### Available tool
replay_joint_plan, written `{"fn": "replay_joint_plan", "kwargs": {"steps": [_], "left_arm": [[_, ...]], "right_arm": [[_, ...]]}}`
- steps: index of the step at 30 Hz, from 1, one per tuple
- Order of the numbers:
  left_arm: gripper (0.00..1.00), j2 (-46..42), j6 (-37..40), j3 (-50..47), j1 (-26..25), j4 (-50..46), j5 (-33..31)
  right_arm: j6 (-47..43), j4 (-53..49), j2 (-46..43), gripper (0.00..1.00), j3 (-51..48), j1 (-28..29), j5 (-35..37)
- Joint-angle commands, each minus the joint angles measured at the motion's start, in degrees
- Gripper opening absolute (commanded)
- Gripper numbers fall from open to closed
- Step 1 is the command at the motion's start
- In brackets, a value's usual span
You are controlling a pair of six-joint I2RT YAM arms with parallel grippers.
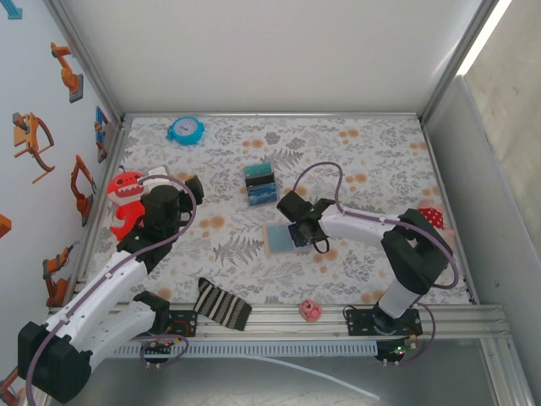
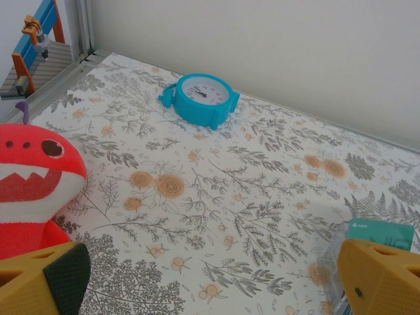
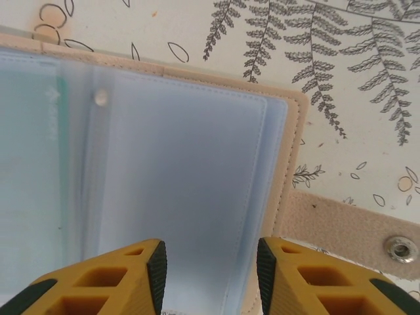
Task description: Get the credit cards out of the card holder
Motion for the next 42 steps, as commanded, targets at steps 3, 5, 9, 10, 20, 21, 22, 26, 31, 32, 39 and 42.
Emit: {"fn": "replay_joint_plan", "kwargs": {"steps": [3,5,9,10,20,21,22,26,31,32,39,42], "left_arm": [[0.97,-1.10,1.21,1.88,0.30,-1.32,-0.21],[0.97,-0.97,0.94,1.85,0.24,-1.33,-0.55],[0.97,-0.78,0.50,1.60,0.25,-1.10,-1.30],[0.97,-0.72,0.56,1.60,0.24,-1.02,-1.30],[0.97,-0.02,0.80,2.00,0.26,-1.45,-1.24],[0.97,-0.03,0.82,1.91,0.28,-1.56,-1.29],[0.97,0.01,0.87,1.87,0.29,-1.58,-1.23],[0.97,0.22,0.82,1.86,0.23,-1.60,-1.24],[0.97,0.62,0.80,1.87,0.26,-1.71,-1.11],[0.97,0.59,0.84,1.91,0.30,-1.67,-1.04],[0.97,0.86,0.83,1.96,0.23,-1.84,-0.73],[0.97,0.86,0.74,2.00,0.24,-1.75,-0.66]], "right_arm": [[1.89,-1.89,-5.78,0.41,0.94,-0.02,1.72],[1.64,-0.59,-6.86,0.41,0.82,0.18,-0.26],[1.26,2.14,-6.01,0.40,0.76,1.81,-4.02],[1.07,2.42,-5.22,0.39,1.10,2.48,-4.37],[-0.35,5.86,3.57,0.33,5.68,6.74,-9.48],[-0.41,6.21,3.94,0.33,5.75,6.83,-9.94],[-0.52,6.47,4.46,0.33,6.06,6.92,-10.40],[-0.66,6.67,6.31,0.37,6.48,7.12,-11.32],[-0.98,6.74,7.51,0.42,6.70,7.12,-11.33],[-1.11,6.72,7.65,0.43,6.66,7.09,-11.24],[-1.55,4.45,9.08,0.45,7.00,7.20,-9.78],[-1.79,3.34,9.86,0.46,7.10,7.36,-8.81]]}}
